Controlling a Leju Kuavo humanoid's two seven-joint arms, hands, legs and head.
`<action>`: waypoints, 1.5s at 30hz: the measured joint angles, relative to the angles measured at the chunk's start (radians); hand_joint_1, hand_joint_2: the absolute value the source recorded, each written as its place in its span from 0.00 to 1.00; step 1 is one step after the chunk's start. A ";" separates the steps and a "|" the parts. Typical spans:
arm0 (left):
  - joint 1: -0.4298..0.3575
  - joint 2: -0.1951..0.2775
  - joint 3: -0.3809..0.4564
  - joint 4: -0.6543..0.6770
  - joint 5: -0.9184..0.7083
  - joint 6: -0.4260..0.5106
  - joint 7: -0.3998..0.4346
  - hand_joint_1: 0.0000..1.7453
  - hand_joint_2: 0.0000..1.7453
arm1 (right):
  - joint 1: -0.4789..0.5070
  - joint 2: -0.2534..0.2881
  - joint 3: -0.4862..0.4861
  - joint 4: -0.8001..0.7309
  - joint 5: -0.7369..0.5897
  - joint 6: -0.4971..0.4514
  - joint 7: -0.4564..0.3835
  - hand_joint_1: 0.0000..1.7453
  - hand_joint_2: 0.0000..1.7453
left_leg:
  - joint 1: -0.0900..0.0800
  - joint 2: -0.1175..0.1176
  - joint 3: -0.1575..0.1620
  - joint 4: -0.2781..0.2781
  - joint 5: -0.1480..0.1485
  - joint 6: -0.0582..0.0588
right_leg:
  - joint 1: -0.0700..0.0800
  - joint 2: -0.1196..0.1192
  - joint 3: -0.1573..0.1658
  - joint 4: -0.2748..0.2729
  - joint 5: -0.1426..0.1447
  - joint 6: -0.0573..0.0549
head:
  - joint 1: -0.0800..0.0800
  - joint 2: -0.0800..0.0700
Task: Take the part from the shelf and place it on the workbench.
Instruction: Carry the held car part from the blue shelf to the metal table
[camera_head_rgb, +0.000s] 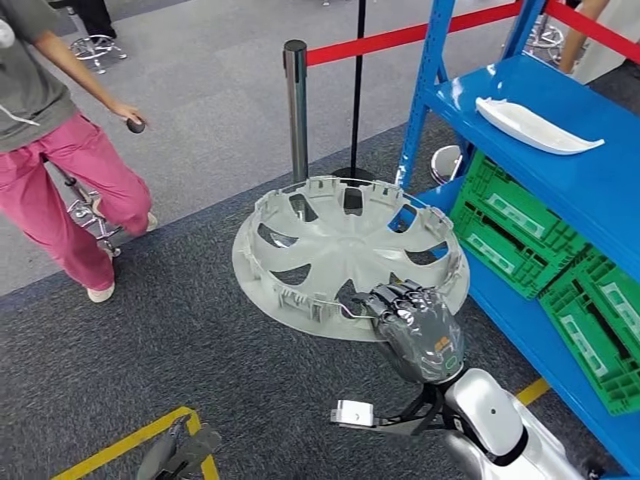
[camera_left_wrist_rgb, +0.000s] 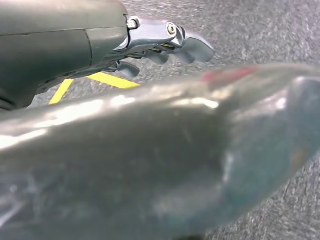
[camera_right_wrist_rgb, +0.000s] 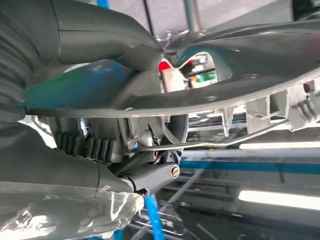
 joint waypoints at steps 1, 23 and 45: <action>-0.001 -0.001 0.000 0.000 0.000 0.000 0.000 0.00 0.00 | 0.000 -0.001 -0.003 -0.001 0.001 -0.001 0.000 1.00 1.00 | 0.002 0.015 -0.032 0.067 -0.028 -0.003 | 0.001 -0.016 0.000 -0.001 0.000 -0.003 | 0.000 0.000; -0.001 0.001 0.003 0.000 0.009 -0.003 0.000 0.00 0.00 | 0.006 -0.014 -0.027 -0.014 0.008 -0.012 0.002 1.00 1.00 | -0.003 -0.074 0.067 -0.112 0.063 0.042 | 0.013 0.058 -0.053 0.061 0.001 0.007 | 0.024 0.000; -0.007 0.006 0.003 0.000 0.010 -0.006 0.001 0.00 0.00 | 0.012 -0.015 -0.036 -0.018 0.005 -0.014 0.008 1.00 1.00 | 0.001 0.042 0.084 -0.127 0.058 0.041 | 0.004 -0.071 -0.042 0.094 -0.062 0.044 | 0.027 0.000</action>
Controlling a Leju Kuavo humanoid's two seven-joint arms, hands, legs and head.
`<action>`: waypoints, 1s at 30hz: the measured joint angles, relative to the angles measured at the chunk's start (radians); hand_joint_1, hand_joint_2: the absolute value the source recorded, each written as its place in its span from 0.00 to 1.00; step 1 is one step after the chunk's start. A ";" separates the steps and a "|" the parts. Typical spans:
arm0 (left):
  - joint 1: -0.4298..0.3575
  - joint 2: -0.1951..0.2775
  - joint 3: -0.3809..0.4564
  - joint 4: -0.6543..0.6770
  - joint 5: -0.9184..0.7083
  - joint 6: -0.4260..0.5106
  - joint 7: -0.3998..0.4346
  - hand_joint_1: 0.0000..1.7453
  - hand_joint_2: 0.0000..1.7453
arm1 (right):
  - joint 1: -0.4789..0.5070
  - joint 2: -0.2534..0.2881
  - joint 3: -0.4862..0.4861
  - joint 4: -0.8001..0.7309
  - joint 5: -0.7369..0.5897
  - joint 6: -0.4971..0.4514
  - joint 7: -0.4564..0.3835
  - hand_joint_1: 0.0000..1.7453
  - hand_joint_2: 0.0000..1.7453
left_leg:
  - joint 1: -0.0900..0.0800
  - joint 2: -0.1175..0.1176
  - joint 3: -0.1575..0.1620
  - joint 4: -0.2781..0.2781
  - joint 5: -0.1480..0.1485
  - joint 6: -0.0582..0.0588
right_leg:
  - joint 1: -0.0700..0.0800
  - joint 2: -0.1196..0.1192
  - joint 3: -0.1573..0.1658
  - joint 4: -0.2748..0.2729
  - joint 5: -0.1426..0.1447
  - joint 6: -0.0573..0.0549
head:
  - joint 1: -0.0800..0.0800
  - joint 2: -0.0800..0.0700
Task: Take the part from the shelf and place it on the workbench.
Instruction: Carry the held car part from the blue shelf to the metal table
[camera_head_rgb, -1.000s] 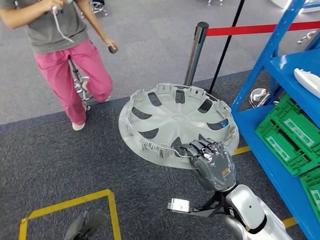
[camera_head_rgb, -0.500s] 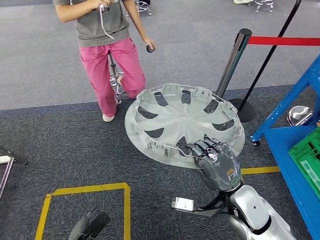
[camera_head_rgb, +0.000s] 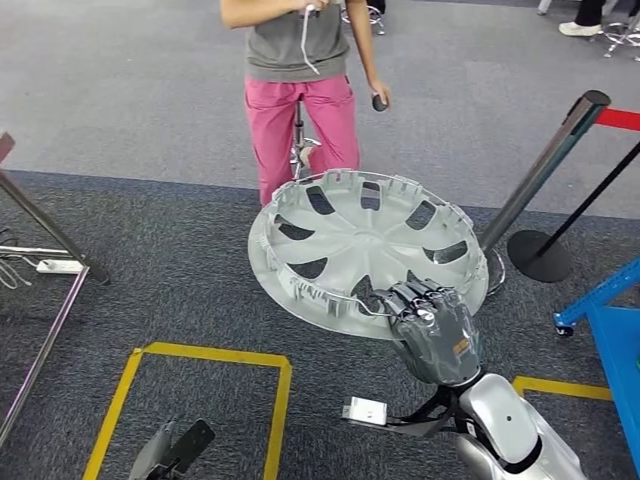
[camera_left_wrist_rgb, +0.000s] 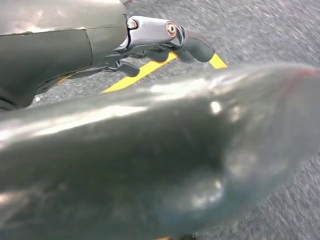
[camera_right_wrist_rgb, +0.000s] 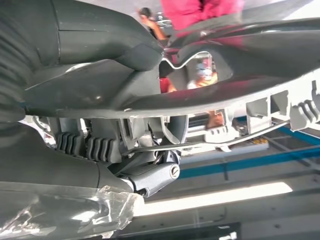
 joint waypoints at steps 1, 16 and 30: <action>-0.001 0.000 0.000 0.000 0.000 0.000 0.000 0.00 0.00 | 0.001 0.000 0.000 0.000 0.000 0.000 0.000 1.00 1.00 | 0.000 -0.012 0.000 0.000 0.000 0.003 | -0.001 0.025 -0.032 0.071 -0.032 0.001 | 0.002 0.000; 0.003 0.000 -0.001 0.000 0.002 -0.008 0.003 0.00 0.00 | 0.006 -0.003 -0.002 -0.002 -0.003 0.002 0.002 1.00 1.00 | 0.000 -0.038 -0.080 0.127 -0.063 -0.044 | -0.009 0.071 0.017 -0.085 0.077 -0.038 | -0.008 0.000; 0.002 0.002 -0.001 0.000 0.005 -0.009 0.004 0.00 0.00 | 0.009 -0.004 -0.001 -0.003 -0.004 0.002 0.000 1.00 1.00 | -0.008 0.008 0.015 -0.010 -0.002 0.010 | 0.002 -0.008 -0.002 -0.029 0.031 -0.007 | -0.002 0.000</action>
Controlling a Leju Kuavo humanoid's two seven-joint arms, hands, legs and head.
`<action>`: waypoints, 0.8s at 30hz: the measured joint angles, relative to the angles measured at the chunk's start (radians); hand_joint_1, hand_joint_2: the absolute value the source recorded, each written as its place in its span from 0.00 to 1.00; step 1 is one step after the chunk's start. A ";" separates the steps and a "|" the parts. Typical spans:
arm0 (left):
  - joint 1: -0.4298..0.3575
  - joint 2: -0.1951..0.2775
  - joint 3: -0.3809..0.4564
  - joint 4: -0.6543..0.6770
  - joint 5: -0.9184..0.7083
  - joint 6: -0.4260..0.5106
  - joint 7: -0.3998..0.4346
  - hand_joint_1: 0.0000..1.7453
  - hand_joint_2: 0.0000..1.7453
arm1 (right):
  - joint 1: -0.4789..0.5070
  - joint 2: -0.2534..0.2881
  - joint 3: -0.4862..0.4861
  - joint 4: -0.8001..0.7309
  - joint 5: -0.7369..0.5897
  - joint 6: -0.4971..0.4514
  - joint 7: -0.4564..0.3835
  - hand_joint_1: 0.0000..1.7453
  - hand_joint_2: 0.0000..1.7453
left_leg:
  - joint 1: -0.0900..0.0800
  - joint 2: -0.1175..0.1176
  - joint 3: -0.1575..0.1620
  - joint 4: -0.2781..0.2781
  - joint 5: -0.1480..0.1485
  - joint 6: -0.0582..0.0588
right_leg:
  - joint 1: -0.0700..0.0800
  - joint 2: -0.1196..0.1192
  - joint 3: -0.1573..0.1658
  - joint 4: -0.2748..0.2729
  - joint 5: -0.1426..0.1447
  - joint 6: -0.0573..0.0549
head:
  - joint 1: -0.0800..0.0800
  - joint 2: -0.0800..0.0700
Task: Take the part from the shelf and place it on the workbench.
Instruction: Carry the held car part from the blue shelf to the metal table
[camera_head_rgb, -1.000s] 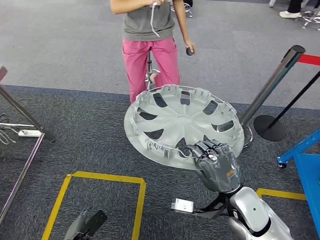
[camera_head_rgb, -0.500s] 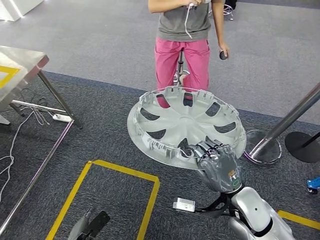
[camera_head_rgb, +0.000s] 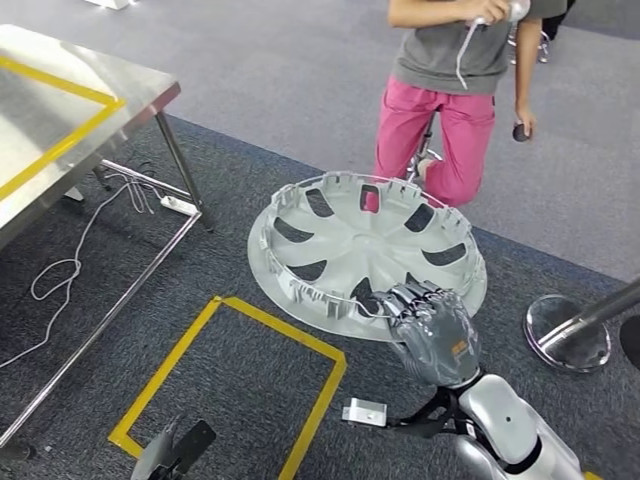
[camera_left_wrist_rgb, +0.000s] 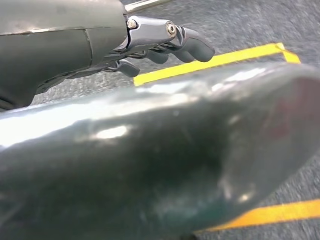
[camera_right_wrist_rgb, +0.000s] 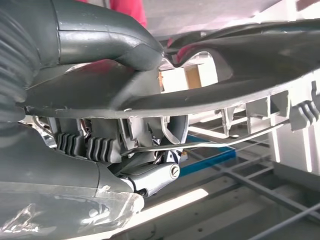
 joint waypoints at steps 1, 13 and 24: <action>-0.001 0.000 0.000 0.000 0.000 0.000 0.000 0.00 0.00 | 0.001 0.000 0.000 0.000 0.000 0.000 0.000 1.00 1.00 | 0.003 -0.011 0.000 -0.001 0.001 0.003 | -0.002 0.029 -0.026 0.057 -0.030 0.003 | 0.003 0.000; 0.000 0.000 0.000 0.000 0.003 -0.003 0.001 0.00 0.00 | 0.006 -0.001 0.001 -0.001 0.000 0.000 0.000 1.00 1.00 | 0.015 -0.154 -0.024 0.018 0.010 -0.030 | -0.023 0.132 0.018 -0.036 0.029 0.010 | 0.004 0.000; 0.001 0.001 -0.001 0.000 0.004 -0.003 0.002 0.00 0.00 | 0.009 -0.001 -0.003 -0.002 0.000 0.000 0.001 1.00 1.00 | -0.002 0.016 -0.075 0.149 -0.034 -0.027 | -0.004 -0.016 0.022 -0.041 0.029 -0.026 | -0.006 0.000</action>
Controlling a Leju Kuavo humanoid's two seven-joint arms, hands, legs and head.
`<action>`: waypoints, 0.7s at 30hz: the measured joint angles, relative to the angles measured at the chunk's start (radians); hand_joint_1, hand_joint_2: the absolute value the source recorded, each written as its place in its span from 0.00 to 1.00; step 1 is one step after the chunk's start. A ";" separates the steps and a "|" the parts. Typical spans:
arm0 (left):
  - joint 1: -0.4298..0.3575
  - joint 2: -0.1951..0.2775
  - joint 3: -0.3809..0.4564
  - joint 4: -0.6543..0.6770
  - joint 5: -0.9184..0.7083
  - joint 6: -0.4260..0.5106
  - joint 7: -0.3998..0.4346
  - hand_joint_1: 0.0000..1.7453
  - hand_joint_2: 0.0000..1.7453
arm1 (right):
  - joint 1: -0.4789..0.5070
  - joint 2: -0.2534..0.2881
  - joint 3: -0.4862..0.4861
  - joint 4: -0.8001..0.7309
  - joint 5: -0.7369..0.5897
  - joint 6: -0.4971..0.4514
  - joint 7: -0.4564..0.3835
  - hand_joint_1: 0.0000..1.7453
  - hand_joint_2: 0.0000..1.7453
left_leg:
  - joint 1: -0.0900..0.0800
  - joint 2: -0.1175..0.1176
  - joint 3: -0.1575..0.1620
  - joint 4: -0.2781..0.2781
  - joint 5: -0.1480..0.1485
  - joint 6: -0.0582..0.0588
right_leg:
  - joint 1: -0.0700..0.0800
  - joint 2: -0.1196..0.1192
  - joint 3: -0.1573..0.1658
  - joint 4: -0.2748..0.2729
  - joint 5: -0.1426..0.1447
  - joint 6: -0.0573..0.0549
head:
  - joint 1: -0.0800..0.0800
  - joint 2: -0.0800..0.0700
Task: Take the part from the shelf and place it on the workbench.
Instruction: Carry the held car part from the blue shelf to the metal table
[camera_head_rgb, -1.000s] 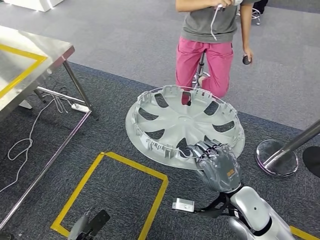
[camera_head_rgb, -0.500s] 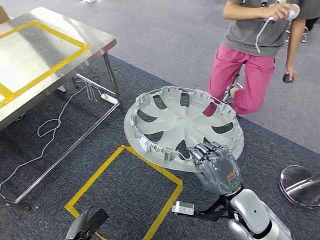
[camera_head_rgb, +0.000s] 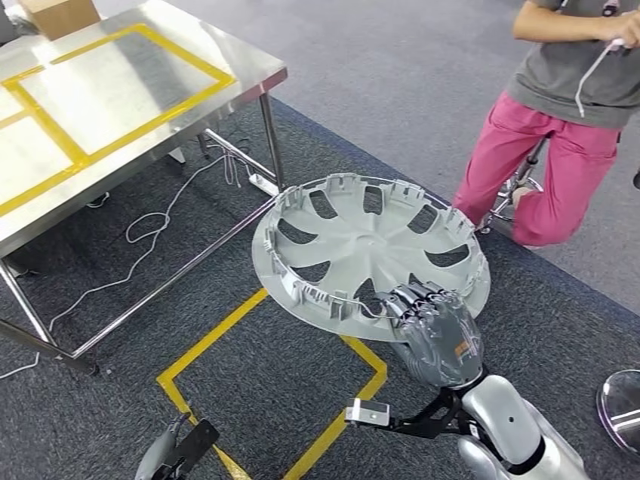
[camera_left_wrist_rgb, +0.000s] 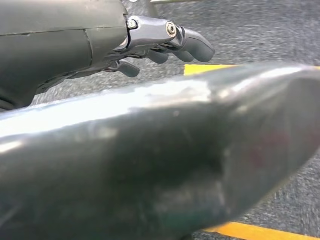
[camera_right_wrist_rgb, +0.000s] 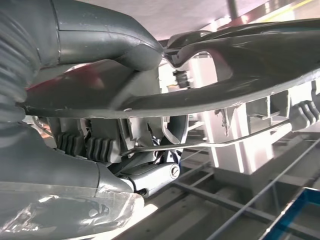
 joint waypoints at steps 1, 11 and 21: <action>-0.002 0.000 0.000 0.000 0.000 0.000 0.000 0.00 0.00 | 0.000 0.000 -0.001 0.000 0.000 0.000 0.000 1.00 1.00 | -0.007 0.023 0.032 -0.061 0.017 0.008 | 0.004 -0.011 0.000 0.001 -0.002 0.002 | 0.000 0.000; -0.007 -0.001 0.000 -0.001 0.002 -0.005 0.005 0.00 0.00 | 0.002 -0.001 -0.002 -0.003 0.002 0.000 0.002 1.00 1.00 | 0.001 -0.056 0.062 -0.137 0.037 0.041 | 0.002 0.067 -0.118 0.256 -0.128 0.041 | 0.012 0.000; -0.007 0.002 -0.001 -0.001 0.001 -0.013 0.008 0.00 0.00 | 0.001 -0.002 -0.001 -0.003 -0.001 0.002 0.002 1.00 1.00 | 0.010 -0.163 0.036 -0.122 0.047 -0.003 | -0.019 0.129 -0.005 0.006 0.000 0.027 | 0.010 0.000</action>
